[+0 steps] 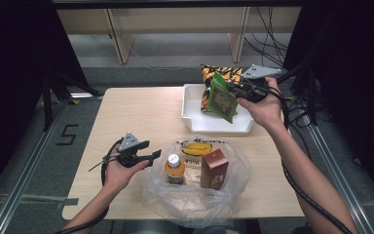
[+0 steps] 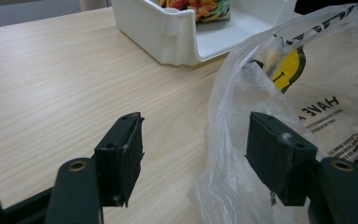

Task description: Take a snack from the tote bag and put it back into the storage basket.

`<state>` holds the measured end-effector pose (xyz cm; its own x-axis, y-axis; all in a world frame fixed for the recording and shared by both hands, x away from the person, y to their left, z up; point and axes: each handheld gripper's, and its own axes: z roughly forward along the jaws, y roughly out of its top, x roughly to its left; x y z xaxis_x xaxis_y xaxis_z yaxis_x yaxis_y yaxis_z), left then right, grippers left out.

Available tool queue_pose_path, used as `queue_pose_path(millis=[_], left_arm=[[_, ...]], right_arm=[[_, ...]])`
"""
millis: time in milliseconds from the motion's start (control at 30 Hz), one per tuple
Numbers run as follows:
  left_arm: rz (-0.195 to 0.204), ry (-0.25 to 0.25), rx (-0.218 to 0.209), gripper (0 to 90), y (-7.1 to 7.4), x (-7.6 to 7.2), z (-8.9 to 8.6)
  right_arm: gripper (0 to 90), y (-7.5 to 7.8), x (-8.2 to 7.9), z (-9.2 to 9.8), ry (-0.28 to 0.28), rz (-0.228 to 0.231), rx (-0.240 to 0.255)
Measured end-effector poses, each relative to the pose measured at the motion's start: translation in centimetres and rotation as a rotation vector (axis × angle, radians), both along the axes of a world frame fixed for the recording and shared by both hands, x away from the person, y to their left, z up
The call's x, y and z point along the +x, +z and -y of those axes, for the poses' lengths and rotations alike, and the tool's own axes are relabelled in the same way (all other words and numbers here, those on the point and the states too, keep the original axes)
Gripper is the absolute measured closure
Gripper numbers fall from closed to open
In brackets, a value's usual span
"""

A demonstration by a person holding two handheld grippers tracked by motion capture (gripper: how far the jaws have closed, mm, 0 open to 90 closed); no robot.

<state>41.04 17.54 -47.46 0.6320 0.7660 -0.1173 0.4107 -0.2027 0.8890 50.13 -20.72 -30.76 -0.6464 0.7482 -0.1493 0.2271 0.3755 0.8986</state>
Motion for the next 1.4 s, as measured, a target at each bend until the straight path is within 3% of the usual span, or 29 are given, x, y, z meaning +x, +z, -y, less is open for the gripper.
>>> queue_pose_path(millis=[133,167,333,367,767,800,967,1000,1033,1100,1333,1400], left_arm=[[0.001,-0.006,0.005,35.7,0.0,0.0,0.0],[0.003,-0.007,0.006,35.7,0.0,0.0,0.0],[0.003,-0.005,0.005,35.7,0.0,0.1,-0.1],[0.002,-0.005,0.006,35.7,0.0,0.1,-0.1],[-0.002,0.000,-0.002,35.7,-0.1,0.1,-0.1],[-0.002,0.000,-0.003,35.7,-0.1,0.1,0.0],[-0.003,0.000,0.003,35.7,-0.1,0.0,0.0],[-0.003,0.000,0.002,35.7,-0.1,0.0,0.0],[-0.003,0.000,0.001,35.7,-0.1,0.0,0.0],[-0.003,0.000,0.001,35.7,-0.1,0.1,0.0],[-0.003,0.000,0.000,35.7,-0.1,0.1,-0.1],[-0.004,-0.001,0.002,35.7,-0.1,0.1,-0.1]], right_arm=[[90.0,-0.2,0.5,0.0,0.009,-0.014,-0.017],[90.0,-0.4,0.9,0.1,0.005,0.020,-0.025],[90.0,-1.0,1.6,0.0,0.011,-0.002,-0.031],[90.0,-1.2,1.9,0.1,0.004,0.013,-0.038],[90.0,-3.4,4.1,0.0,-0.005,-0.049,-0.055],[90.0,-3.6,4.4,0.0,0.000,-0.031,-0.055],[90.0,-4.0,5.0,0.1,-0.007,-0.058,-0.059],[90.0,-4.2,5.1,0.1,-0.018,-0.046,-0.052],[90.0,-4.3,5.1,0.0,-0.014,-0.076,-0.052],[90.0,-4.6,5.5,0.0,-0.020,-0.062,-0.051],[90.0,-5.3,6.3,-0.2,-0.021,-0.097,-0.066],[90.0,-5.6,6.5,-0.3,-0.026,-0.087,-0.073]])
